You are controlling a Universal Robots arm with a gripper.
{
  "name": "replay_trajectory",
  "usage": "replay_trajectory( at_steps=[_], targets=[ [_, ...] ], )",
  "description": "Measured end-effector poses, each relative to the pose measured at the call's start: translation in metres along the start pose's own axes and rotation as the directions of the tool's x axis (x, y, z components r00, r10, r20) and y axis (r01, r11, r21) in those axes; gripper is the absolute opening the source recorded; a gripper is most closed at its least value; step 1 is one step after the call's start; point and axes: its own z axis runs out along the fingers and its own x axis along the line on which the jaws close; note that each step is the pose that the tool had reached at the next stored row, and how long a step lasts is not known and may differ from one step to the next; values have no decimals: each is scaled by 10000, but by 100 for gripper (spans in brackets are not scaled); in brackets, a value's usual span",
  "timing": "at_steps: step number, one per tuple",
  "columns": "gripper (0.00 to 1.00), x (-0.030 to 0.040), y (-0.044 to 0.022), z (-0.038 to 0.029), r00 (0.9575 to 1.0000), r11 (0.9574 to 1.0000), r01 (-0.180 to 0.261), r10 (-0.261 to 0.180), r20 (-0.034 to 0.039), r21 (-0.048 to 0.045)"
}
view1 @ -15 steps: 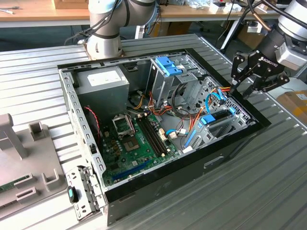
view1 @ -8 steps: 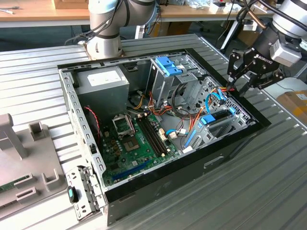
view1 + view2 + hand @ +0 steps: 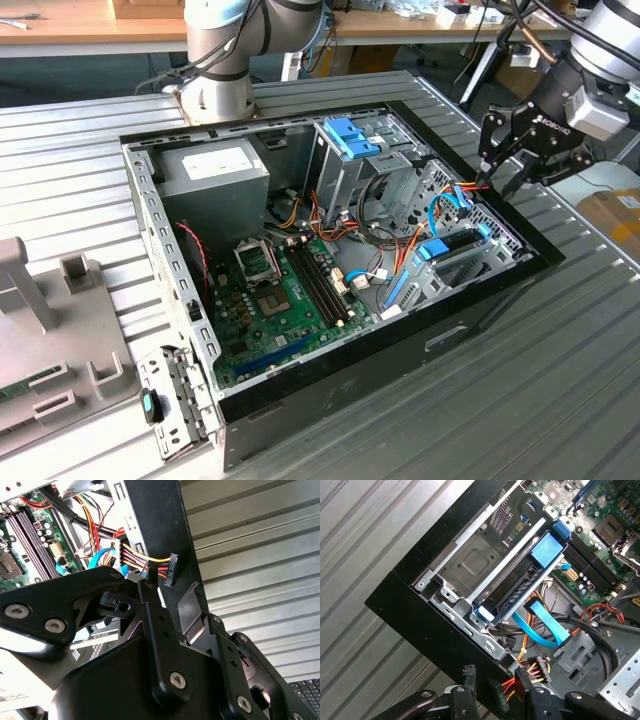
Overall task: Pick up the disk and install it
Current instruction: 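Insert the first disk wire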
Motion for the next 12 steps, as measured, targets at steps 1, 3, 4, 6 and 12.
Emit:
replay_trajectory(
  at_steps=[1,3,4,6,12],
  targets=[
    [44,0,0,3,10000,10000,1,-1,1,1],
    [42,0,0,6,10000,10000,0,0,2,1],
    [36,0,0,6,10000,10000,0,0,1,1],
    [29,1,0,8,10000,10000,1,-1,1,1],
    [20,1,0,11,10000,10000,0,0,2,2]
  ],
)
